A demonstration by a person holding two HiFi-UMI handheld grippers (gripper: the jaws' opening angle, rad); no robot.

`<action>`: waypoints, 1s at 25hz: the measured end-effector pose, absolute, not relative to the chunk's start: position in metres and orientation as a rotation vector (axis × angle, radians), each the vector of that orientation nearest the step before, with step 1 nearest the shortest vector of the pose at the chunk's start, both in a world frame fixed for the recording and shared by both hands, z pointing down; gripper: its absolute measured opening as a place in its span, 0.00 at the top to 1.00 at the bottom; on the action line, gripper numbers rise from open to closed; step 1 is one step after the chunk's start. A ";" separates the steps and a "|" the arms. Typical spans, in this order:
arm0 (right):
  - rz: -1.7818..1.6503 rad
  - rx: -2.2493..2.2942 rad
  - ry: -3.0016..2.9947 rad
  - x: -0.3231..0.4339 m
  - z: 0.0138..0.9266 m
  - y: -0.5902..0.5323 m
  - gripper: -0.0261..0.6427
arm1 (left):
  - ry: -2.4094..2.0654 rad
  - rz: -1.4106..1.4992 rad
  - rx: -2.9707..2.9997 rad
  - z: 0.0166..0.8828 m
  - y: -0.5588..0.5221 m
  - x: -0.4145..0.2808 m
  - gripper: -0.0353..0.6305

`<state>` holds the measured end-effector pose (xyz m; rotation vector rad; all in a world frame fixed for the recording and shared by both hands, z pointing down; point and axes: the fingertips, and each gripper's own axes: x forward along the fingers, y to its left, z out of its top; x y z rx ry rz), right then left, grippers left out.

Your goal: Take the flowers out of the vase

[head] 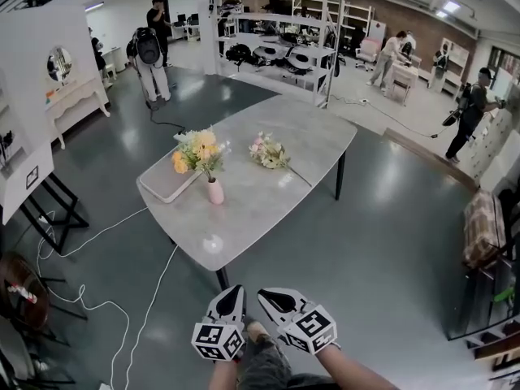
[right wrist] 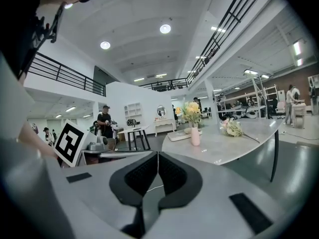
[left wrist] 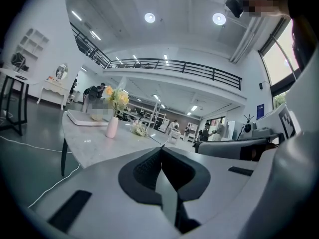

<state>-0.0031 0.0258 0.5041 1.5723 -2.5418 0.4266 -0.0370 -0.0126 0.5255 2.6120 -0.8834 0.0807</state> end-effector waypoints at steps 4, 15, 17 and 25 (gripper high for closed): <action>0.453 1.580 -2.537 0.009 0.507 -0.012 0.93 | -0.855 0.101 2.618 0.528 -0.045 -0.020 0.93; 0.489 1.502 -2.544 0.017 0.515 -0.104 0.93 | -0.867 0.103 2.585 0.535 -0.133 -0.006 0.93; 0.491 1.486 -2.546 0.017 0.517 -0.120 0.93 | -0.874 0.103 2.580 0.537 -0.148 -0.005 0.93; 0.497 1.451 -2.568 0.013 0.525 -0.173 0.93 | -0.910 0.104 2.571 0.544 -0.200 -0.008 0.93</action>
